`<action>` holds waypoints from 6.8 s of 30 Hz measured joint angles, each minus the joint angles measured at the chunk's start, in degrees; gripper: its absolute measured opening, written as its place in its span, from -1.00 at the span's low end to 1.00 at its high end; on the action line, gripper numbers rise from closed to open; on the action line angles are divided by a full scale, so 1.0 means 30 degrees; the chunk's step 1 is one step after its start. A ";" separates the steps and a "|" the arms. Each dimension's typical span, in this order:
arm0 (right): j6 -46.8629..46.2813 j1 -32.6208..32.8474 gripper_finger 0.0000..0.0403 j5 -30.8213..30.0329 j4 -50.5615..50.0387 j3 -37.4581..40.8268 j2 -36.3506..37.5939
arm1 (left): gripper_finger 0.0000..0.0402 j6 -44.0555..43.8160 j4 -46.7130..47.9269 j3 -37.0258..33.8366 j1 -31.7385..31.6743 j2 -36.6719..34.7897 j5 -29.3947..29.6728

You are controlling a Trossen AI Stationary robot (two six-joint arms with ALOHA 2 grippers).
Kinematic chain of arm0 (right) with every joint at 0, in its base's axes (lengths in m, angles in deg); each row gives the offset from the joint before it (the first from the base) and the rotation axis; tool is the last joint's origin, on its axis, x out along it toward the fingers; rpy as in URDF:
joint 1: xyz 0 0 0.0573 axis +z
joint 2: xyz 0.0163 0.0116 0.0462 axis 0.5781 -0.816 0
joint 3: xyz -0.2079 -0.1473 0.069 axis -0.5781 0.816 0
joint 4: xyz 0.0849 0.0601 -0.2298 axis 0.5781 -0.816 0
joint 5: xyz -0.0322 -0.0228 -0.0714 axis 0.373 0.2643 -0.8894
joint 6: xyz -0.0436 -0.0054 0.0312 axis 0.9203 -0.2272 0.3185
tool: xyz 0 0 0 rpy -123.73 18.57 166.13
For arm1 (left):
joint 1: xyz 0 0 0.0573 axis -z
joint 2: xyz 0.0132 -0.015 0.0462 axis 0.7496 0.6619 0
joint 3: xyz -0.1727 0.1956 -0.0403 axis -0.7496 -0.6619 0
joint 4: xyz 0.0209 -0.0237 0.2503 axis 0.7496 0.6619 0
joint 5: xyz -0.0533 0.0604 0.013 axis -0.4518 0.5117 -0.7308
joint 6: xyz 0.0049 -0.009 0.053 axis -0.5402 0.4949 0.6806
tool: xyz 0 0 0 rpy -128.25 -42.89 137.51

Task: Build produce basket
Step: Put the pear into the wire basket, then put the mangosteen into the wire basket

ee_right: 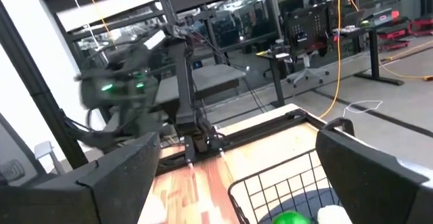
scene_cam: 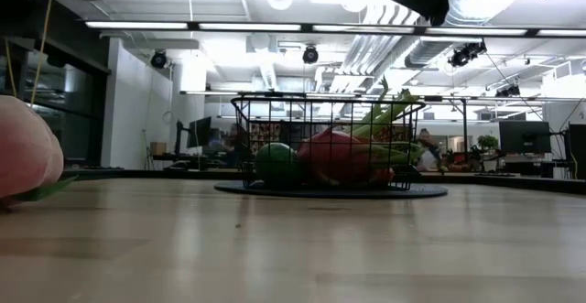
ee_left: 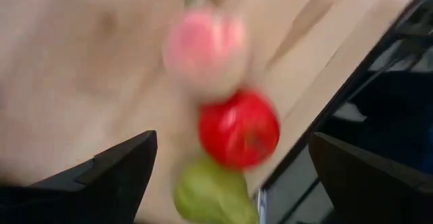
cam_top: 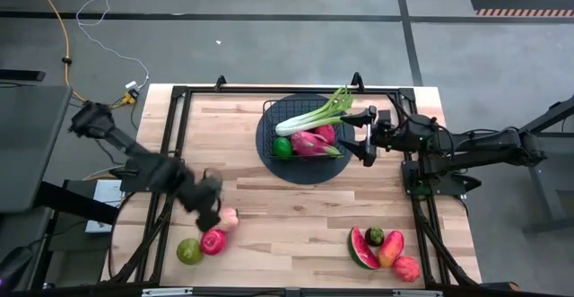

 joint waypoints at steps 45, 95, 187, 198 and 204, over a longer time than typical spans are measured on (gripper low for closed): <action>0.0000 -0.0549 0.91 0.0036 -0.1990 -0.0007 -0.0007 | 0.86 -1.1699 0.0389 0.3082 0.7213 1.0374 -0.1679; -0.0947 -0.0549 0.91 0.0029 -0.3142 -0.0007 -0.0007 | 0.50 0.6234 -0.0666 0.2994 -0.2955 -0.6126 1.1989; -0.0940 -0.0549 0.91 -0.0925 -0.1697 -0.0015 0.0000 | 0.96 2.6257 0.3022 1.6728 -1.7216 1.3291 0.5444; -0.0943 -0.0549 0.91 -0.0918 -0.1631 -0.0015 -0.0007 | 0.95 2.3212 -0.6664 1.1262 -1.4330 0.5451 0.4835; -0.0944 -0.0549 0.91 -0.0918 -0.1595 -0.0015 -0.0007 | 0.95 2.0888 -1.3926 0.3650 -1.2224 0.0507 0.6233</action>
